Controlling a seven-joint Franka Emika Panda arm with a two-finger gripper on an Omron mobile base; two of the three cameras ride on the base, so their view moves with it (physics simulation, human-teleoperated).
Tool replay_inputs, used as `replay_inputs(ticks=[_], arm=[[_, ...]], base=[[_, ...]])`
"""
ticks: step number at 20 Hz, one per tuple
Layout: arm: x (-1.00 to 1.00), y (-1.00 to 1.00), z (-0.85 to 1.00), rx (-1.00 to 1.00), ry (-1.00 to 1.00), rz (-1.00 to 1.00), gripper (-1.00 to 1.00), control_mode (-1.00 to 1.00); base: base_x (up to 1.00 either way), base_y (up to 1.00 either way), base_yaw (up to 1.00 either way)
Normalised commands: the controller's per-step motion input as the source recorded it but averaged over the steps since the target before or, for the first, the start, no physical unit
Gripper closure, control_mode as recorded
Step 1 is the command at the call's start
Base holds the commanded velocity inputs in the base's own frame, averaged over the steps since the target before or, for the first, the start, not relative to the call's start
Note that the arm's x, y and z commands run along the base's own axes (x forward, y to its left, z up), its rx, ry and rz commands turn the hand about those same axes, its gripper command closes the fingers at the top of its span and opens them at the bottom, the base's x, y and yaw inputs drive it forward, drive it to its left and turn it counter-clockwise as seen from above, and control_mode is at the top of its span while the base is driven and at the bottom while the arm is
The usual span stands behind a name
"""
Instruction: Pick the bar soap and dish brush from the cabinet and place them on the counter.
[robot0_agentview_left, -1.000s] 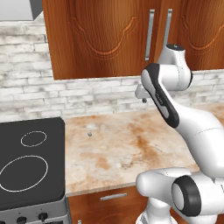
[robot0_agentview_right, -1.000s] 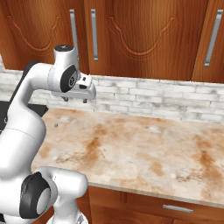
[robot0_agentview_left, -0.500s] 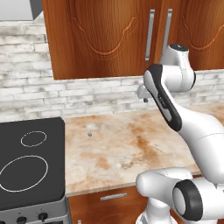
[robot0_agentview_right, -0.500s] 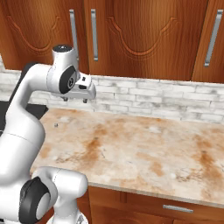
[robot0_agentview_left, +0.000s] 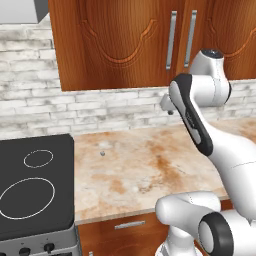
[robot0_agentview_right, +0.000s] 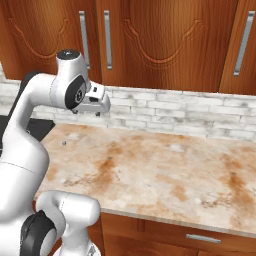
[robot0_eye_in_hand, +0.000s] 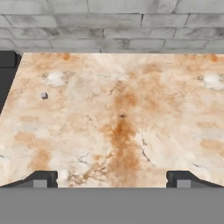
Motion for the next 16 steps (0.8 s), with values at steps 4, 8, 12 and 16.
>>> replay_inputs(ticks=[4, 8, 12, 16], arm=[[-0.19, -0.08, 0.19, 0.00, -0.04, -0.03, -1.00, -1.00], [-0.15, 0.11, 0.20, -0.04, -0.01, -0.03, -1.00, -1.00], [-0.07, 0.16, 0.25, -0.05, 0.00, 0.00, -1.00, -1.00], [0.00, 0.07, 0.30, -0.02, -0.03, -0.02, -1.00, -1.00]], base=[[0.00, 0.00, 0.00], [0.00, 0.00, 0.00], [0.00, 0.00, 0.00], [0.00, 0.00, 0.00]])
